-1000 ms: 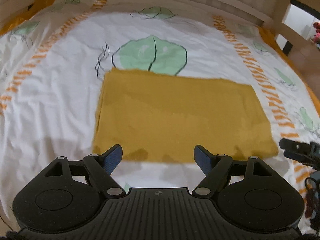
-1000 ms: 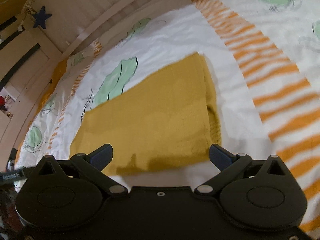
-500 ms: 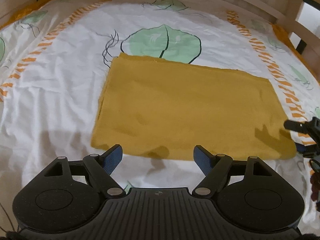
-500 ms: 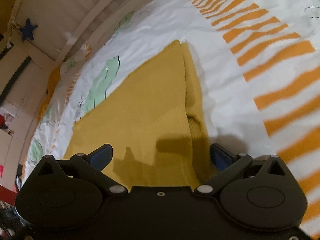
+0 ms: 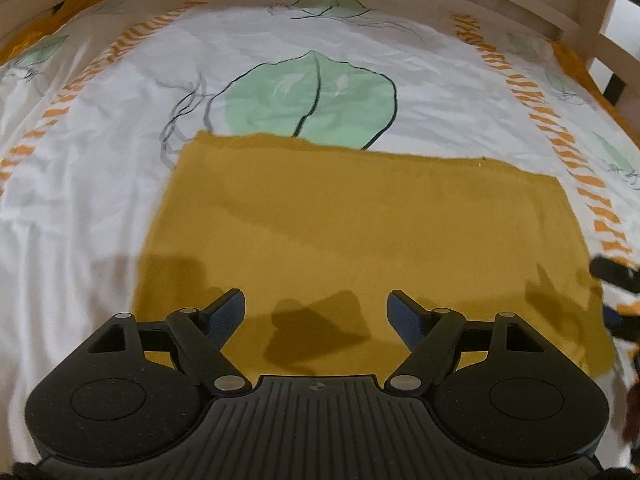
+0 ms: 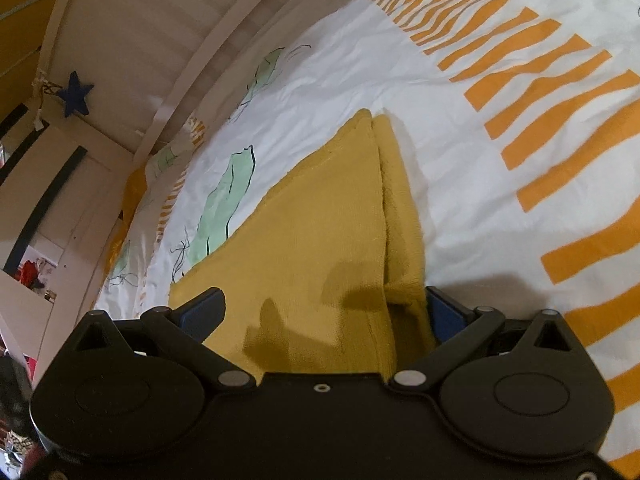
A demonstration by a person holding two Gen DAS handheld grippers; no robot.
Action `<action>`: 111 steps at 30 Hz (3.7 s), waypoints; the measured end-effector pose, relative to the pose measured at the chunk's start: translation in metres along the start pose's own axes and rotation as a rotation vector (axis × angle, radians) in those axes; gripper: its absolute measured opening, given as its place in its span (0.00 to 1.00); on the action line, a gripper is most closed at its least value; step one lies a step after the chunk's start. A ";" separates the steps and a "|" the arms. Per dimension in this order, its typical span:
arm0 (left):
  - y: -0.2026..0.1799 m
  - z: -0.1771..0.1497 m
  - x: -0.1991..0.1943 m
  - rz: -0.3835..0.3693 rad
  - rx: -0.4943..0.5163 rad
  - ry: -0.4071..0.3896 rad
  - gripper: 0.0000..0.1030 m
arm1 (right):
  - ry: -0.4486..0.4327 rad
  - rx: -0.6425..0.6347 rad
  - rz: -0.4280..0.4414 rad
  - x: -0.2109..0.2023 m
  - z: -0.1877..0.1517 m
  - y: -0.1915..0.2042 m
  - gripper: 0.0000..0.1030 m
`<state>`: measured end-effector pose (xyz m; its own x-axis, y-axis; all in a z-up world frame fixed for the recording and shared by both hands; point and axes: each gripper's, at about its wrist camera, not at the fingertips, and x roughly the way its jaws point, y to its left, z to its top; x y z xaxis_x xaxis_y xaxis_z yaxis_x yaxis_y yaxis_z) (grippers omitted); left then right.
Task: Fold small clothes
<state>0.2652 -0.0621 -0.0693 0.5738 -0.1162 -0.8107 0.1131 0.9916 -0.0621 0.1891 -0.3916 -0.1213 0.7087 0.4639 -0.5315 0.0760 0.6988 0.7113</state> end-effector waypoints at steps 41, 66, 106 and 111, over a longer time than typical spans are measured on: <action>-0.020 -0.022 0.033 -0.025 0.096 0.065 0.93 | 0.028 0.089 0.103 0.008 0.015 -0.016 1.00; 0.032 0.010 0.011 -0.220 -0.054 0.053 0.98 | 0.072 0.055 0.204 0.034 0.017 -0.020 0.48; 0.209 0.045 -0.022 -0.090 -0.273 0.014 0.97 | 0.276 -0.649 -0.159 0.182 -0.100 0.269 0.33; 0.213 0.044 -0.022 -0.094 -0.287 0.011 0.97 | 0.221 -0.667 -0.059 0.171 -0.104 0.274 0.60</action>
<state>0.3125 0.1490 -0.0388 0.5630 -0.2092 -0.7995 -0.0690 0.9521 -0.2978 0.2579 -0.0643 -0.0657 0.5525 0.4654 -0.6915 -0.3866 0.8781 0.2821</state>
